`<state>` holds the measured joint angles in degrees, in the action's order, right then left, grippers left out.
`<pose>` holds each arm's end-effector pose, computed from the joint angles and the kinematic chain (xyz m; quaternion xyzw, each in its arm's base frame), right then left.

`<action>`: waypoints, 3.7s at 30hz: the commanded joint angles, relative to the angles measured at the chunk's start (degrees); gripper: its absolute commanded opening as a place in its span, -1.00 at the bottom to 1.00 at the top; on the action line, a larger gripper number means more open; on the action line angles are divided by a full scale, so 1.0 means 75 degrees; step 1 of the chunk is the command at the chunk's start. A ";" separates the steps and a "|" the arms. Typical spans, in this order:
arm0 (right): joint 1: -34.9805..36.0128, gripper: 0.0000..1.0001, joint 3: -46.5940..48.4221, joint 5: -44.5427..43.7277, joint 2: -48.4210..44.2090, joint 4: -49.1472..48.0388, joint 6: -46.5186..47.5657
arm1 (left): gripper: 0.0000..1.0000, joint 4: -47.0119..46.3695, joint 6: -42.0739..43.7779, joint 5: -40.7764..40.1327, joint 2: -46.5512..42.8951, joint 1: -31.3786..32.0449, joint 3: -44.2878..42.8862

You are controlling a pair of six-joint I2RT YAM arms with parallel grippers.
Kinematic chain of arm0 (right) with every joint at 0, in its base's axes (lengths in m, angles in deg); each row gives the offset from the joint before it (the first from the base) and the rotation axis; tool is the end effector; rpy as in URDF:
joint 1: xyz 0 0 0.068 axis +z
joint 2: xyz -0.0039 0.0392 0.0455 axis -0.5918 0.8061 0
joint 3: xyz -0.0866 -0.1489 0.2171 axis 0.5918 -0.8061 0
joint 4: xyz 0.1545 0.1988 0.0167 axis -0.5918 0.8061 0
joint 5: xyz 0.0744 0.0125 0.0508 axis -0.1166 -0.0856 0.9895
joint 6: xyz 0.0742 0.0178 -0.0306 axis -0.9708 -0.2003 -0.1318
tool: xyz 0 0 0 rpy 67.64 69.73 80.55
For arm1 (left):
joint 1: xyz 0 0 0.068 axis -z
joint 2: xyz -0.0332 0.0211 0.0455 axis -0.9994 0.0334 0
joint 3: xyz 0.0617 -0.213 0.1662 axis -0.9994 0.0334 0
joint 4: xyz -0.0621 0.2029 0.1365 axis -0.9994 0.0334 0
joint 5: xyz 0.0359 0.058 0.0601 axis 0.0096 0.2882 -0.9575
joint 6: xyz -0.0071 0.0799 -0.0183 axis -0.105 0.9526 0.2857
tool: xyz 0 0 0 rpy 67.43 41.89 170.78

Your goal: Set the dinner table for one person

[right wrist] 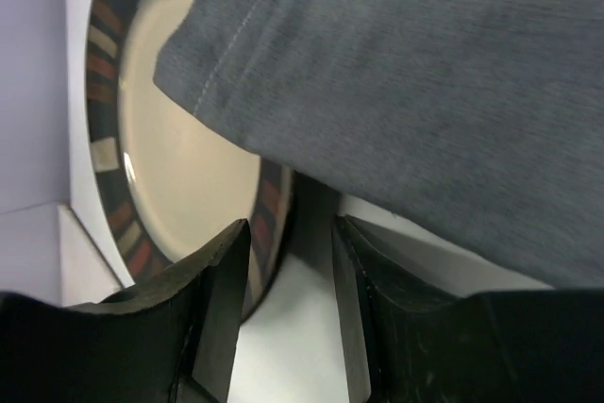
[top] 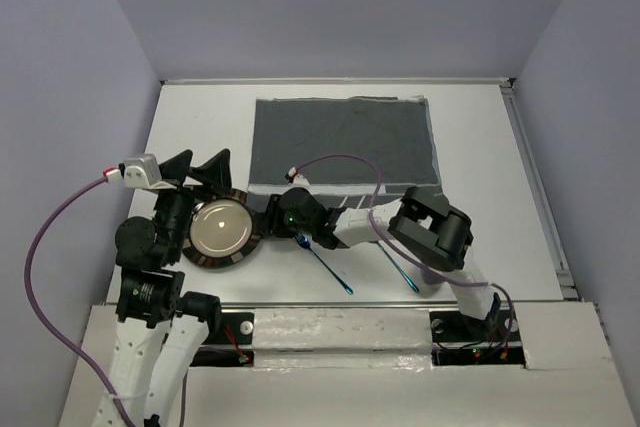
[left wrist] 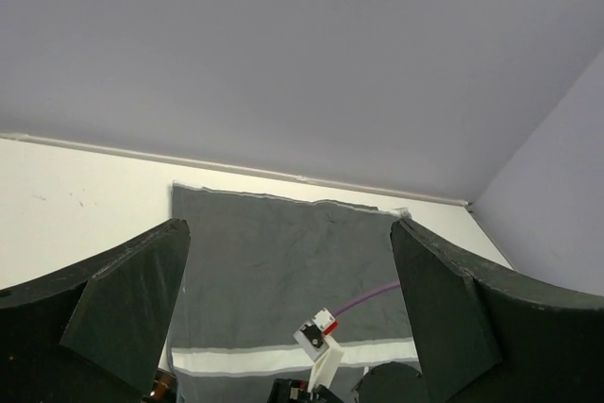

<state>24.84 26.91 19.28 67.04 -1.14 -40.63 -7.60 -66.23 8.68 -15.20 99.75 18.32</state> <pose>0.2370 0.4166 0.1262 -0.0165 0.8682 0.4017 0.2909 0.1139 -0.0246 0.3967 -0.0255 0.5641 -0.2154 0.7967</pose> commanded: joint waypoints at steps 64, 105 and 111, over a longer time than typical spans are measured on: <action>-0.6579 -1.00 -0.0189 0.5969 -0.2014 -0.0765 0.0861 | 0.98 0.0148 0.0707 -0.0027 0.0606 0.0484 -0.0232; -0.6872 0.68 -0.0680 0.2924 -0.2729 0.2597 0.3298 | 0.98 0.0136 0.0683 0.0113 0.0290 0.0426 -0.0302; -0.6872 0.67 -0.1968 0.1938 -0.5583 0.3382 0.3486 | 0.98 0.0066 0.0613 0.0510 0.0091 0.0507 -0.0314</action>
<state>-26.24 17.07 41.29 37.79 18.97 -17.55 -4.97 -61.97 9.03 -13.19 103.09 17.16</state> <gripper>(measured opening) 0.842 0.989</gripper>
